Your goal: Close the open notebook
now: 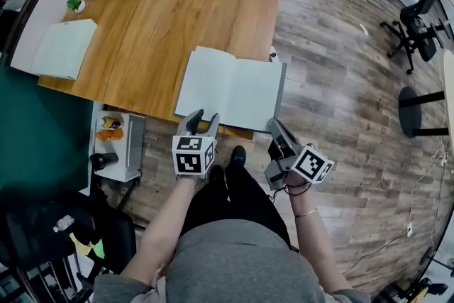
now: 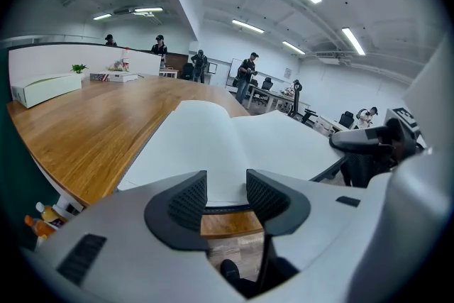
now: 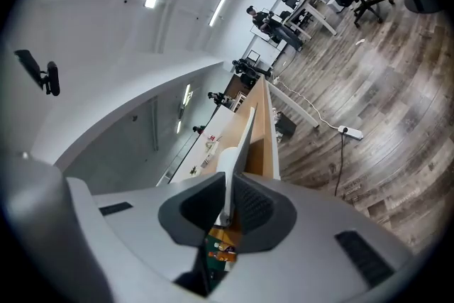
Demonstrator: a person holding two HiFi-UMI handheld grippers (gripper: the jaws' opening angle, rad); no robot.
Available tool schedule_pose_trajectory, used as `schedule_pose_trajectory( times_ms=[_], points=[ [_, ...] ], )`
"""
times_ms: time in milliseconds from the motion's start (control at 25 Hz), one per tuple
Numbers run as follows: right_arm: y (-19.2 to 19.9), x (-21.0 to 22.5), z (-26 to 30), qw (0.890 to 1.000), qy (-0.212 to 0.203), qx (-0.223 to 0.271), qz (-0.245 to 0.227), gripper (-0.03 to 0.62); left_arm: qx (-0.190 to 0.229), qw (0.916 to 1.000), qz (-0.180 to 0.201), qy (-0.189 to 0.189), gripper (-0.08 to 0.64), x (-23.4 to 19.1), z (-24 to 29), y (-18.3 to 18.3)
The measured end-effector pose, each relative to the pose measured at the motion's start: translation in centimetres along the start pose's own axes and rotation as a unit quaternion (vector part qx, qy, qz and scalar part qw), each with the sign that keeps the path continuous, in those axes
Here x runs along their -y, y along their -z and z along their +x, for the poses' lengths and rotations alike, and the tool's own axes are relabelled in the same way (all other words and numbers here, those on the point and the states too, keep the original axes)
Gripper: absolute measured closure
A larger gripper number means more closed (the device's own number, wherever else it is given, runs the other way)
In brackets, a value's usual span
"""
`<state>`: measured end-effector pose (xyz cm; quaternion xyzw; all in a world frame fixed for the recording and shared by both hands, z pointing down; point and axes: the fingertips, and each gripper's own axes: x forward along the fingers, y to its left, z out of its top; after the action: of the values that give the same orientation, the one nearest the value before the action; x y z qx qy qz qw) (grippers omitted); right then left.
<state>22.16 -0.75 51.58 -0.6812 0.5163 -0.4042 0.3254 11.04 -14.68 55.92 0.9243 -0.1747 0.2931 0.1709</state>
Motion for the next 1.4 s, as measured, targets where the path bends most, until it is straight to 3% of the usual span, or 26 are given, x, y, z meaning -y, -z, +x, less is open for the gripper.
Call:
schedule_pose_trajectory(
  times_ms=[440, 1040, 1400],
  points=[
    [-0.7, -4.1, 1.1, 0.999, -0.032, -0.001, -0.034, 0.552, -0.001, 1.0000, -0.009, -0.002, 0.376, -0.3, -0.2, 0.0],
    [0.0, -8.8, 4.0, 0.992, -0.093, -0.038, -0.076, 0.551, -0.002, 0.9993, -0.033, -0.017, 0.385, -1.7, -0.9, 0.3],
    [0.9, -10.7, 5.8, 0.988, -0.119, -0.063, -0.078, 0.549, -0.005, 0.9983, -0.054, -0.020, 0.385, -2.0, -1.4, 0.7]
  ],
)
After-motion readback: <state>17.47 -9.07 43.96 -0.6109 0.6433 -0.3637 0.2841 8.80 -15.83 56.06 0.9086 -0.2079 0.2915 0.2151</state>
